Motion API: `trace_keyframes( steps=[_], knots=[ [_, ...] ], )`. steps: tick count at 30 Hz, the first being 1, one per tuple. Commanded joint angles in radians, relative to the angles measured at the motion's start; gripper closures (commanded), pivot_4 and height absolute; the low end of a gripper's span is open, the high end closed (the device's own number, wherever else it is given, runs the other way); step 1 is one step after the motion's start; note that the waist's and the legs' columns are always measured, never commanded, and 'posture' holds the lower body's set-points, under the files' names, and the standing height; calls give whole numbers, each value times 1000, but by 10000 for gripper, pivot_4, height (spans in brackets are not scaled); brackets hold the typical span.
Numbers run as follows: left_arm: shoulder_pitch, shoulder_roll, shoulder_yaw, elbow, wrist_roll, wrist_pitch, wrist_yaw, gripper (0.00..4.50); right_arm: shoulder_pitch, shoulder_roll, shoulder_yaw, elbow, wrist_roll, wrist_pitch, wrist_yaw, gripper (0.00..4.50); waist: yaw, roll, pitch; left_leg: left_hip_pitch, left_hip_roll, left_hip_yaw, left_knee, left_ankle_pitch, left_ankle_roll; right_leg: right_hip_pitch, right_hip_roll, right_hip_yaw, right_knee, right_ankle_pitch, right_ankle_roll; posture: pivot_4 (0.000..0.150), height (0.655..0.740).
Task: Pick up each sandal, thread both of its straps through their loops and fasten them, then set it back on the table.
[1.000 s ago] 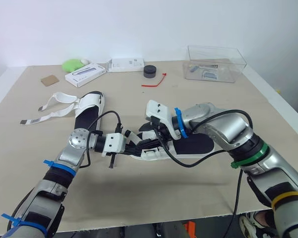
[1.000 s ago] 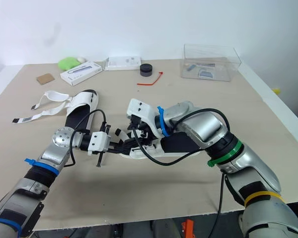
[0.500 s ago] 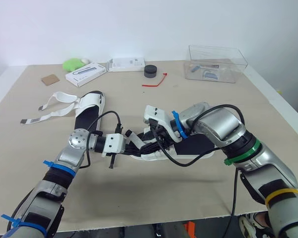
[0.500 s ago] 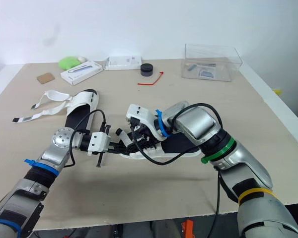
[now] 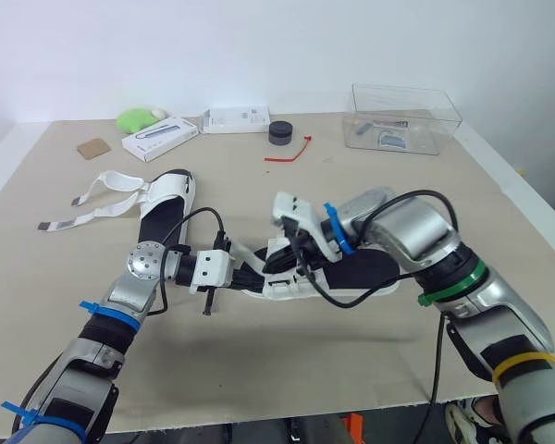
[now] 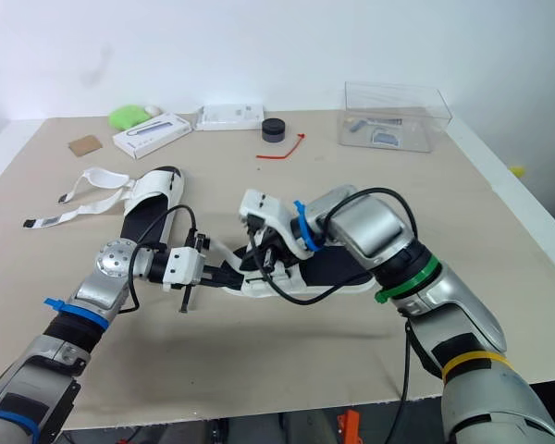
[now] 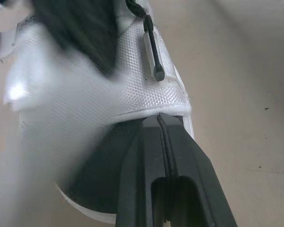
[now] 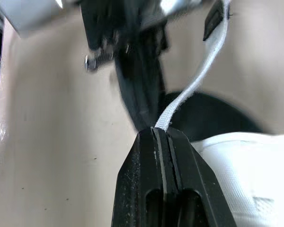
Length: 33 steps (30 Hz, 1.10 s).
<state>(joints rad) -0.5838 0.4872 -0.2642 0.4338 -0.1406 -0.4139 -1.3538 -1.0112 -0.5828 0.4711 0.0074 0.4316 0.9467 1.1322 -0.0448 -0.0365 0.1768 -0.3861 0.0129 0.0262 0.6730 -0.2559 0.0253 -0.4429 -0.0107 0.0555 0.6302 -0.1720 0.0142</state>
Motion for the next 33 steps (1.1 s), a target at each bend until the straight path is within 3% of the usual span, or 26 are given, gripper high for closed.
trace_keyframes(
  steps=[1,8,10,13,16,20,22,23,26,29,32,33],
  knots=[
    [25,14,-19,0,19,12,-13,45000,37,5,-193,-43,20,-215,-6,44235,0,0,0,0,0,0,0,0,0,0,0,0,0,0,0,1500,7400],
    [19,16,-19,9,22,12,-20,45000,182,0,-273,-43,-135,-803,15,44235,-1,0,0,0,0,1,0,0,0,0,1,0,0,0,0,1500,7400],
    [10,11,-19,16,23,12,-21,45000,201,14,-288,9,-214,-1076,-19,44235,-1,0,0,0,0,2,0,0,0,0,1,0,0,0,0,1500,7400],
    [-1,8,-19,28,23,8,-26,45000,203,-32,-233,141,-438,-1666,-48,44235,0,0,0,1,0,2,0,0,-1,1,1,0,0,0,1,1500,7400],
    [-6,7,-21,36,24,3,-30,45000,170,-55,-168,251,-569,-2059,-71,44235,-1,0,0,2,-1,3,0,0,-1,1,1,1,-1,0,1,1500,7400],
    [-15,1,-21,49,27,-2,-32,45000,124,-33,-136,373,-682,-2287,-161,44235,-2,0,0,3,-1,5,-1,0,-1,1,2,4,0,0,0,1500,7400],
    [-19,-1,-21,55,28,-4,-33,45000,107,-49,-85,418,-653,-2283,-166,44235,-2,0,0,3,0,5,-1,0,-1,1,2,4,0,0,-1,1500,7400],
    [-19,-2,-21,56,29,-6,-34,45000,96,-54,-74,437,-661,-2293,-177,38176,-2,0,0,3,0,5,-1,0,-1,1,2,4,0,0,-1,1500,7400],
    [-20,-3,-22,58,31,-7,-32,45000,57,-68,-49,468,-623,-2300,-210,27501,-1,0,0,5,0,4,-1,0,-1,2,1,6,0,-1,-4,1500,7400],
    [-14,-2,-22,54,31,-7,-30,45000,30,-103,-29,451,-589,-2311,-231,13545,-1,0,0,5,0,4,-1,0,-1,2,1,7,1,-2,-5,1500,7400],
    [-4,4,-23,45,31,-8,-30,45000,69,-197,23,340,-376,-2130,-164,224,-1,0,0,6,0,4,-1,0,-1,3,1,7,1,-2,-5,1500,7400],
    [-3,6,-23,44,31,-7,-30,45000,99,-223,22,282,-284,-2008,-134,224,-1,0,0,7,0,4,-2,0,-1,3,1,8,1,-2,-5,1500,7400]
  ],
)
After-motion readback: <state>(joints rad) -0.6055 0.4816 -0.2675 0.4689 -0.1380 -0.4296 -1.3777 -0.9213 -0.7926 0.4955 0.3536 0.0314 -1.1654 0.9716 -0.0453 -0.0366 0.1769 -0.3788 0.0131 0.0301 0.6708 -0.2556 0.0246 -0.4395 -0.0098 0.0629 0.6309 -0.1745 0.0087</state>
